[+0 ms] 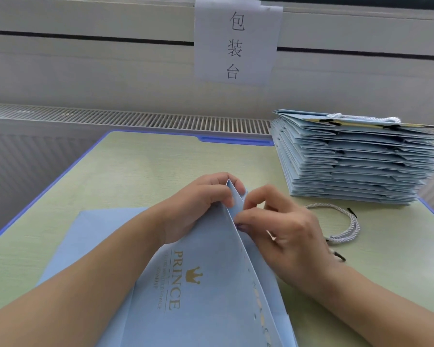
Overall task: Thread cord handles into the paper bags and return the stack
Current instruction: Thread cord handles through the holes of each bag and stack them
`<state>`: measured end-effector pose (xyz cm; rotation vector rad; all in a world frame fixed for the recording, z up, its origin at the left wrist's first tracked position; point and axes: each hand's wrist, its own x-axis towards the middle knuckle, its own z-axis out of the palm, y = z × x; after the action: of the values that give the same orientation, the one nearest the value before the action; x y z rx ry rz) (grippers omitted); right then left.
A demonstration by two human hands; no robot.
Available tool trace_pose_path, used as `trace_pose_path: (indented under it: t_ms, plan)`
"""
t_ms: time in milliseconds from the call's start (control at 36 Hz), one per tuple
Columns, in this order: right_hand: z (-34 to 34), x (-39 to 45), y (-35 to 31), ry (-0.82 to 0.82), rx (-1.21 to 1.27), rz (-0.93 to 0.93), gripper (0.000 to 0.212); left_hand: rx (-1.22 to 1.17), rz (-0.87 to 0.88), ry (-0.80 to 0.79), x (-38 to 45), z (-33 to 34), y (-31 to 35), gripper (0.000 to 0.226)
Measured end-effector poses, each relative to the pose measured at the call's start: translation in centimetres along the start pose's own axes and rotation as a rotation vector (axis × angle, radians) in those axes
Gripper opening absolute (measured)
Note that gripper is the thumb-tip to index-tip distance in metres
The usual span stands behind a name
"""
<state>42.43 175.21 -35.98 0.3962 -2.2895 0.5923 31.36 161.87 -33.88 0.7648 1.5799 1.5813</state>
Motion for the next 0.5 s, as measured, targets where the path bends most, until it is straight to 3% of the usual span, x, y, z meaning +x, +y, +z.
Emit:
trace_pose_path:
  t_ms: [83,194,250,361,500]
  plan:
    - [0.1,0.1,-0.2,0.000,0.246,0.214,0.013,-0.021,0.000,0.020,0.0,-0.1,0.1,0.023]
    - [-1.1,0.7,0.2,-0.104,0.252,0.439,0.050,-0.033,-0.007,0.055,-0.1,-0.7,0.1,0.021]
    - [-2.0,0.7,0.8,-0.235,0.226,0.508,0.044,-0.037,-0.006,0.056,-0.1,-0.8,0.1,0.020]
    - [-3.8,0.9,1.2,-0.482,0.321,0.576,0.009,-0.020,-0.008,0.062,0.0,-0.8,0.0,0.024]
    - [-6.8,1.7,2.0,-0.525,0.509,0.683,0.016,-0.027,-0.019,0.065,-0.2,-0.8,0.1,0.025]
